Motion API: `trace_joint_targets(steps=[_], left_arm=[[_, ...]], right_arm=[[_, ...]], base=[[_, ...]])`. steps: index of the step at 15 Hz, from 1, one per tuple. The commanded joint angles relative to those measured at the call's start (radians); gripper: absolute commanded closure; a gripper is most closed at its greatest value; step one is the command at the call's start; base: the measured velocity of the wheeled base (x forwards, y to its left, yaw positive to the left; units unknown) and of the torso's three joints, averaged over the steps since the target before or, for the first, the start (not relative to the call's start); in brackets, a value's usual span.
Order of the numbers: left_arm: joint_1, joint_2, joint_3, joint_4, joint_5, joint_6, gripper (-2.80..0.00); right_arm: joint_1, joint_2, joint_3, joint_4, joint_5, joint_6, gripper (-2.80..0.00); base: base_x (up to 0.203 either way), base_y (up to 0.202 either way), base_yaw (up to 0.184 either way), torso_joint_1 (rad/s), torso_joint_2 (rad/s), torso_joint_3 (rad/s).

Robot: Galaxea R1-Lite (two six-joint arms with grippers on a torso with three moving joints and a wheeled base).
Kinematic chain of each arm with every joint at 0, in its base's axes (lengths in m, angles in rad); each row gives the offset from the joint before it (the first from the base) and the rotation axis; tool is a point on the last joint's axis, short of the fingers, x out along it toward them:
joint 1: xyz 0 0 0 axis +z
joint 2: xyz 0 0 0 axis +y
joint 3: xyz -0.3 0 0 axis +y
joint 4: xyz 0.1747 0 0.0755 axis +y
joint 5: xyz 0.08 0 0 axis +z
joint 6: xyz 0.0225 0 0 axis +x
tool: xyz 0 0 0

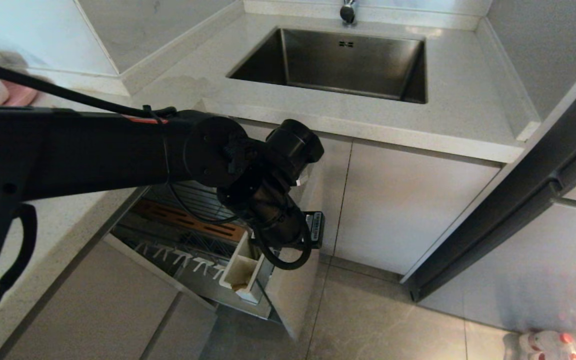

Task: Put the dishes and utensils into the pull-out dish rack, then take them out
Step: Close the cupboard

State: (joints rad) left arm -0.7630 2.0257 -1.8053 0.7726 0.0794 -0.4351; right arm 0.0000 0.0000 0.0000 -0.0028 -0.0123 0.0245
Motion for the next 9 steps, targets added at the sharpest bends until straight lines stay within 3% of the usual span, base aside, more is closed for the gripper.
trace_joint_targets(steps=[1,9], left_arm=[[-0.001,-0.001,0.000,0.004,0.019,-0.002,0.00],[0.005,0.001,0.002,0.002,0.260,-0.002,0.00]], right_arm=[[0.000,0.000,0.000,0.000,0.000,0.000,0.00],[0.000,0.002,0.000,0.000,0.000,0.000,0.00]], base=[[0.000,0.000,0.000,0.000,0.00,0.000],[0.000,0.000,0.000,0.000,0.00,0.000]])
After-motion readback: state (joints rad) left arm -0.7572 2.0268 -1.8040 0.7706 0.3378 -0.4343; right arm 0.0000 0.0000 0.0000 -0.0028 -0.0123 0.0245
